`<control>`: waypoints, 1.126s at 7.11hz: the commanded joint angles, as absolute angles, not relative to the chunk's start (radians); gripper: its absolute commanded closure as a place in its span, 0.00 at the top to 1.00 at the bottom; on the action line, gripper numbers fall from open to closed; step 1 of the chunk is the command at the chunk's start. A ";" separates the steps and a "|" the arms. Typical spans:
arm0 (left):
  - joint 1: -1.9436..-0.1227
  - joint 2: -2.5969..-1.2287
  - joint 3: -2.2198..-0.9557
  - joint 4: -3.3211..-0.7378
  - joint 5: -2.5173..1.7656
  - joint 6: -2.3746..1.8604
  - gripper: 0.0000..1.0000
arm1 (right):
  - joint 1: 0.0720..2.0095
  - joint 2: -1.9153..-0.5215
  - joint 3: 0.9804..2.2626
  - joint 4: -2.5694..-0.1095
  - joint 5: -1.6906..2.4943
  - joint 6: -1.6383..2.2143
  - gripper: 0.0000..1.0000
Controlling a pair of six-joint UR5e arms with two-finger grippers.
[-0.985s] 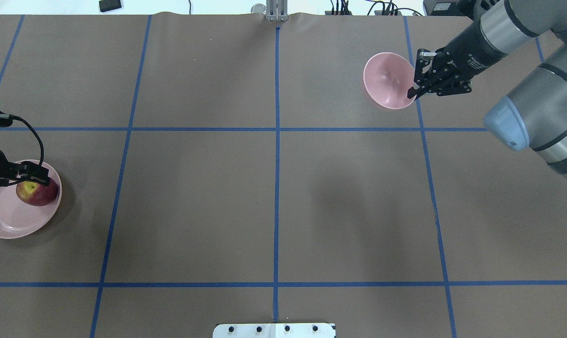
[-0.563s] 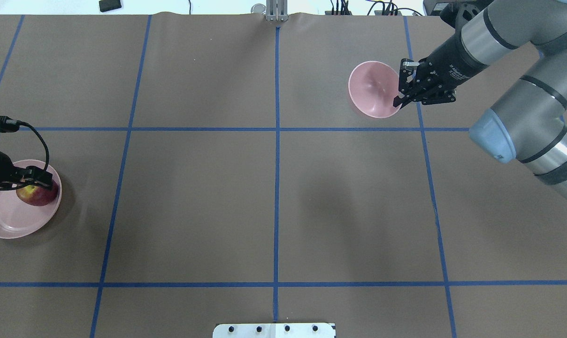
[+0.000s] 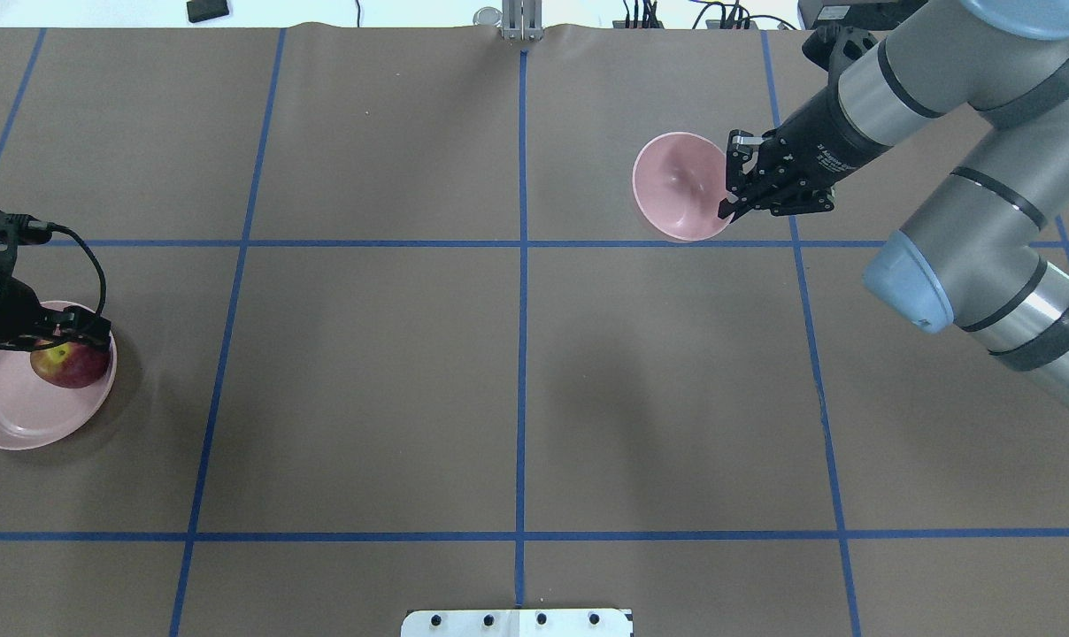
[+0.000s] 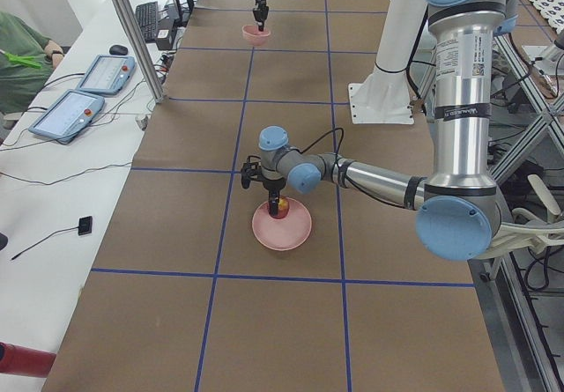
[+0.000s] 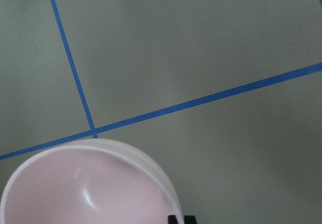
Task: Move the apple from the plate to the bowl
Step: 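Carry the bowl toward table center with the right gripper while the left grasps the apple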
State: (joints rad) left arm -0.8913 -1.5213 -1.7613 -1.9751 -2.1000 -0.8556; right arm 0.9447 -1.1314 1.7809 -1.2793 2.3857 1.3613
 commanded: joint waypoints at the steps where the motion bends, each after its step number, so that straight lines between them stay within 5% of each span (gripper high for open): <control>1: -0.891 -1.531 -1.698 -2.047 -2.100 -0.859 0.87 | 0.934 -1.132 1.784 -1.281 2.375 1.362 0.00; 2: -0.891 -1.528 -1.695 -2.055 -2.103 -0.861 0.43 | 0.934 -1.134 1.786 -1.281 2.375 1.362 0.00; 3: -0.896 -1.517 -1.715 -2.056 -2.114 -0.859 0.13 | 0.934 -1.134 1.786 -1.279 2.375 1.362 0.00; 4: -0.899 -1.490 -1.762 -2.040 -2.126 -0.861 0.01 | 0.934 -1.138 1.790 -1.279 2.375 1.362 0.00; 8: -0.919 -1.466 -2.003 -1.772 -2.195 -0.857 0.00 | 0.879 -1.131 1.789 -1.279 2.335 1.390 0.00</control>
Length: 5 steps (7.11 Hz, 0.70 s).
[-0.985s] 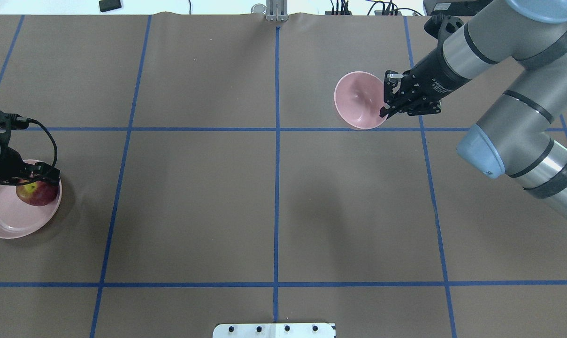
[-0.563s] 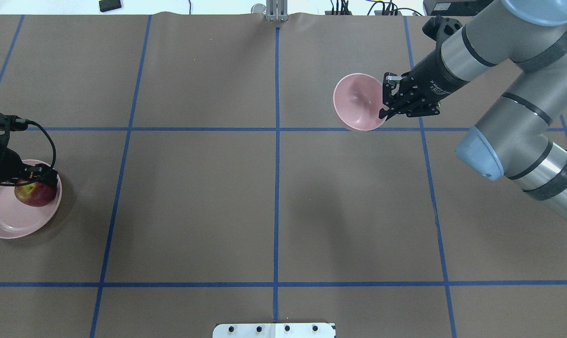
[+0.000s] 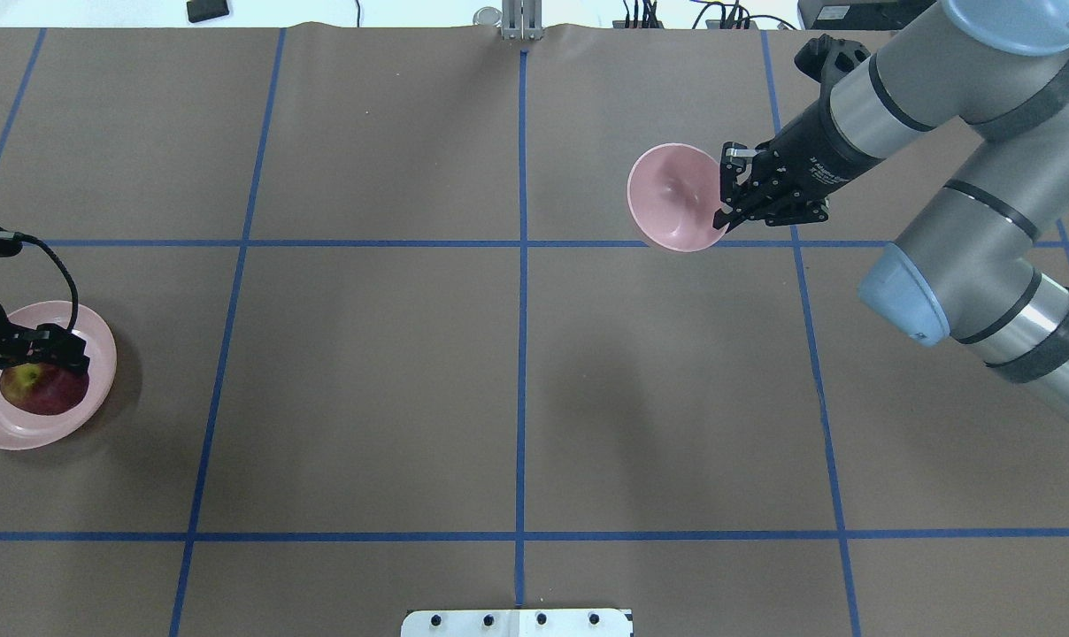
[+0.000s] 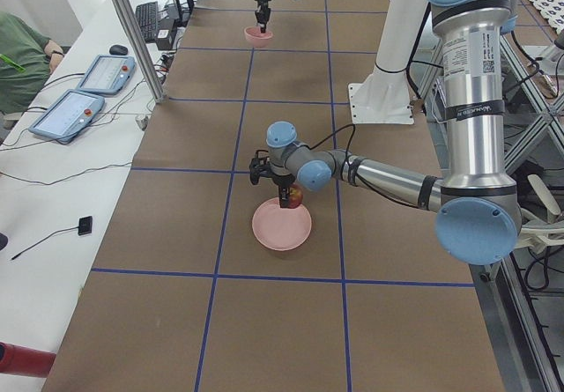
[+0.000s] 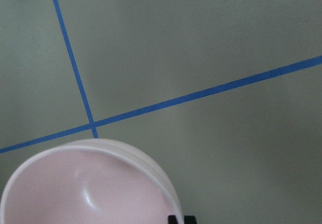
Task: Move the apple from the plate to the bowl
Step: 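Carry the bowl toward table center with the right gripper while the left grasps the apple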
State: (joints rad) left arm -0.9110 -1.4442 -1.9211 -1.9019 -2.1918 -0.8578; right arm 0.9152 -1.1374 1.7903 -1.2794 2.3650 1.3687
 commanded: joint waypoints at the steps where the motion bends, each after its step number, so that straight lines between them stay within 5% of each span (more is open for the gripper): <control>1: -0.926 -1.520 -2.043 -1.676 -2.194 -0.857 0.00 | 0.814 -1.120 1.778 -1.279 2.274 1.397 0.00; 5: -0.940 -1.549 -2.056 -1.652 -2.192 -0.861 0.00 | 0.703 -0.883 1.472 -1.278 2.133 1.382 0.00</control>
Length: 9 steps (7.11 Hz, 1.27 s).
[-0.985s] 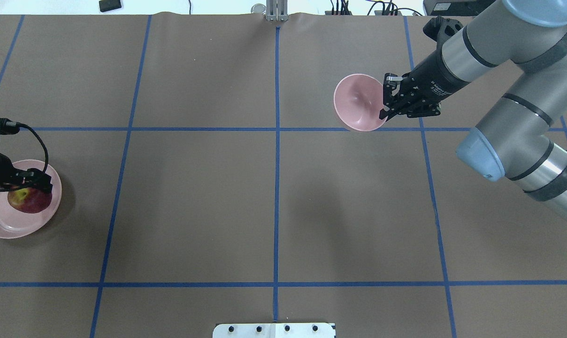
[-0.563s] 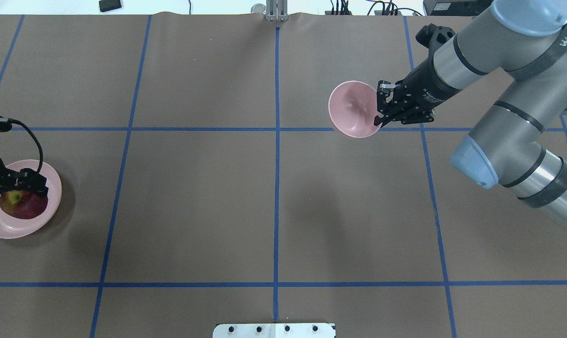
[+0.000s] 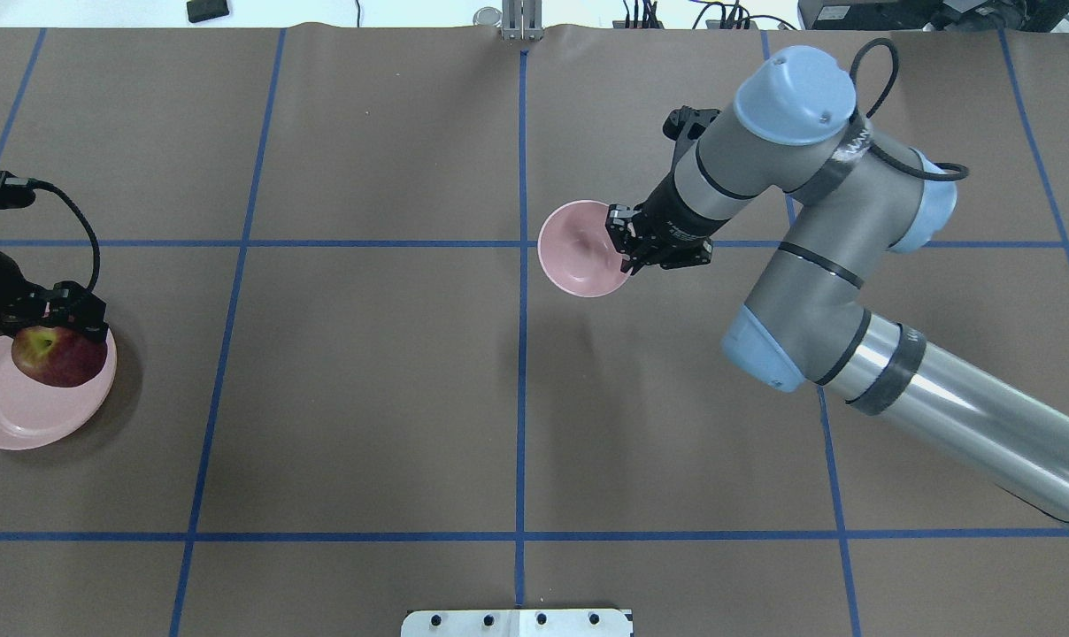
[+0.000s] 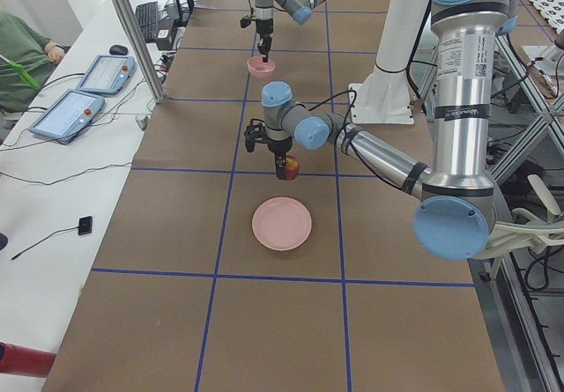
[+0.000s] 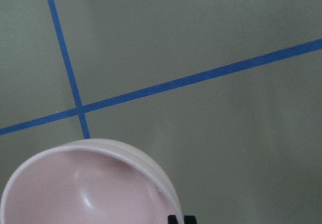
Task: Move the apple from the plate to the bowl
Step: 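Carry the bowl toward table center with the right gripper while the left grasps the apple, then release the bowl and raise the right gripper while the left carries the apple over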
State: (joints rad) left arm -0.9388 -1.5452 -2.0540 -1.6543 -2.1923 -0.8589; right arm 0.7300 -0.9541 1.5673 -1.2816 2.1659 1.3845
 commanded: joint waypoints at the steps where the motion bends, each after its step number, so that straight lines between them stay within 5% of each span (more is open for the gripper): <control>1: -0.940 -1.551 -2.054 -1.651 -2.192 -0.861 0.00 | 0.692 -0.827 1.398 -1.276 2.111 1.381 0.00; 5: -0.948 -1.612 -2.068 -1.573 -2.192 -0.865 0.00 | 0.669 -0.802 1.339 -1.270 2.103 1.388 0.00; 6: -0.948 -1.671 -2.092 -1.477 -2.192 -0.889 0.00 | 0.670 -0.801 1.339 -1.269 2.105 1.393 0.19; 7: -0.946 -1.722 -2.111 -1.423 -2.191 -0.957 0.00 | 0.669 -0.799 1.339 -1.269 2.106 1.391 0.94; 9: -0.930 -1.829 -2.096 -1.381 -2.189 -1.049 0.00 | 0.670 -0.789 1.348 -1.269 2.106 1.385 1.00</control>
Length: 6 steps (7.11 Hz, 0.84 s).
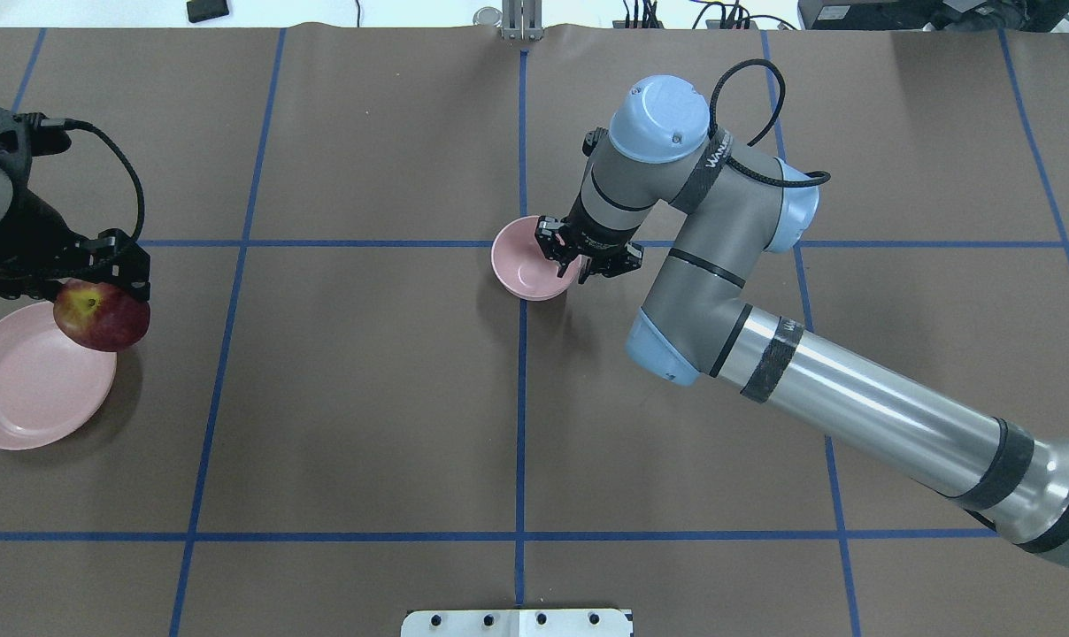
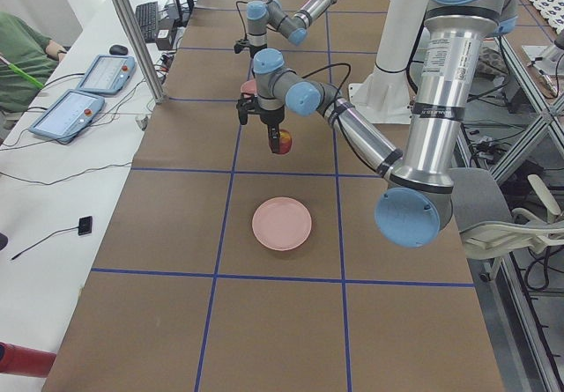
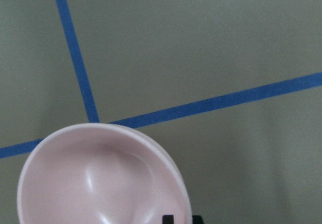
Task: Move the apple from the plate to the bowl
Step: 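Release the bowl and raise the right gripper while the left carries the apple over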
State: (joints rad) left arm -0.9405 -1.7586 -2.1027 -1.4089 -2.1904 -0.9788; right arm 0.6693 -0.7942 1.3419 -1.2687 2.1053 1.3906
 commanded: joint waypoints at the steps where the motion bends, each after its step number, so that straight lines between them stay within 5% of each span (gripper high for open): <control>1: -0.879 -1.936 -2.056 -1.352 -2.187 -1.143 0.00 | 0.684 -0.788 1.359 -1.267 2.114 1.378 1.00; 6: -0.712 -2.446 -1.631 -1.379 -2.102 -1.436 0.00 | 0.938 -1.033 1.587 -1.490 2.266 0.999 1.00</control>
